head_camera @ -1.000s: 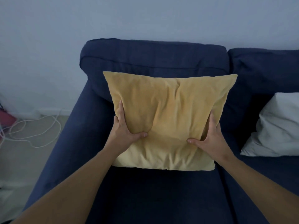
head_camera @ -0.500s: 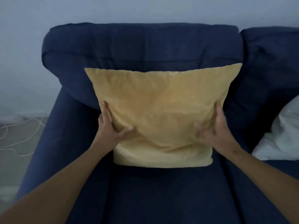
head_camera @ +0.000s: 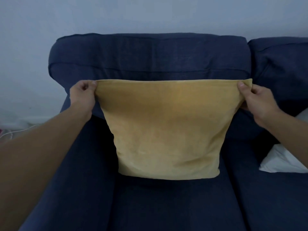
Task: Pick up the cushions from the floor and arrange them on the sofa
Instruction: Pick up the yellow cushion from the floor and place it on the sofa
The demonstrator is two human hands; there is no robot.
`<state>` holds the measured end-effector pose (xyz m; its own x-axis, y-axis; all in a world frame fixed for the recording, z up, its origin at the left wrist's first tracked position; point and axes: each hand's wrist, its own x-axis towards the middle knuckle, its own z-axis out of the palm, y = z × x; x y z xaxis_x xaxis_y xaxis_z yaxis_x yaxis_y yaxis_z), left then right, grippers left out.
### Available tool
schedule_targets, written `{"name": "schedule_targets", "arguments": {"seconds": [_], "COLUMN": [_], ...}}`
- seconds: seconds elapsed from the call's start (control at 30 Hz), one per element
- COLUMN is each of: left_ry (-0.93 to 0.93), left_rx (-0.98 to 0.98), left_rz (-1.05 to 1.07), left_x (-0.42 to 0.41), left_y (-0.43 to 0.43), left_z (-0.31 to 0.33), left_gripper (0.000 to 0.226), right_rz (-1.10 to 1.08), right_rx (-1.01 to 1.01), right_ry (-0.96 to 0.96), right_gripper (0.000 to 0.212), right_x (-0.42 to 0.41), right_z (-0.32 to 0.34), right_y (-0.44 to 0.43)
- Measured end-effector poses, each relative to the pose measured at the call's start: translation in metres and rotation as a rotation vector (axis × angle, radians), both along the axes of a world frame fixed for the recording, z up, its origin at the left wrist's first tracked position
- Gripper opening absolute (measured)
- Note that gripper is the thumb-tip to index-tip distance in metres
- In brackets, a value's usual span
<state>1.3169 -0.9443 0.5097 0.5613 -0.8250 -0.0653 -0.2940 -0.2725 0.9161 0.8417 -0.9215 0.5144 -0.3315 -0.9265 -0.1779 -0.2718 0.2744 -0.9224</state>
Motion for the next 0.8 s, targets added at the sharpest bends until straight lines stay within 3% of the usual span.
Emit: {"name": "schedule_targets", "arguments": {"seconds": [0.07,0.13,0.2,0.3,0.4,0.5,0.6,0.8], "left_ry": [-0.193,-0.560,-0.918,-1.194,-1.256,-1.310,-1.369,-1.373], "left_rx": [-0.014,-0.068,-0.169,-0.301,-0.254,-0.047,0.045,0.108], "left_rz": [0.059,-0.050,-0.428,-0.927,-0.959,-0.897,-0.883,-0.834], "left_x": [-0.012,-0.032,-0.061,-0.107,-0.124,-0.104,-0.073,-0.032], "left_y": [0.009,0.030,0.061,0.090,0.075,0.054,0.046,0.041], "left_z": [0.001,0.004,0.002,-0.018,-0.034,-0.043,-0.049,-0.043], "left_gripper": [0.026,0.050,0.080,0.113,0.124,0.140,0.145,0.152], "right_rz": [-0.057,-0.056,0.180,0.684,0.815,0.747,0.693,0.639], "right_rx": [-0.021,-0.119,-0.295,-0.455,-0.435,-0.256,-0.126,-0.058], "right_ry": [0.151,0.452,0.759,1.110,1.296,1.379,1.417,1.424], "right_gripper": [0.043,0.074,0.097,0.118,0.130,0.139,0.143,0.147], "right_x": [0.008,0.028,0.065,0.128,0.156,0.127,0.088,0.044], "right_z": [-0.002,0.000,0.003,-0.013,-0.029,-0.040,-0.046,-0.042], "right_y": [0.002,0.015,0.044,0.080,0.066,0.034,0.021,0.019]}}
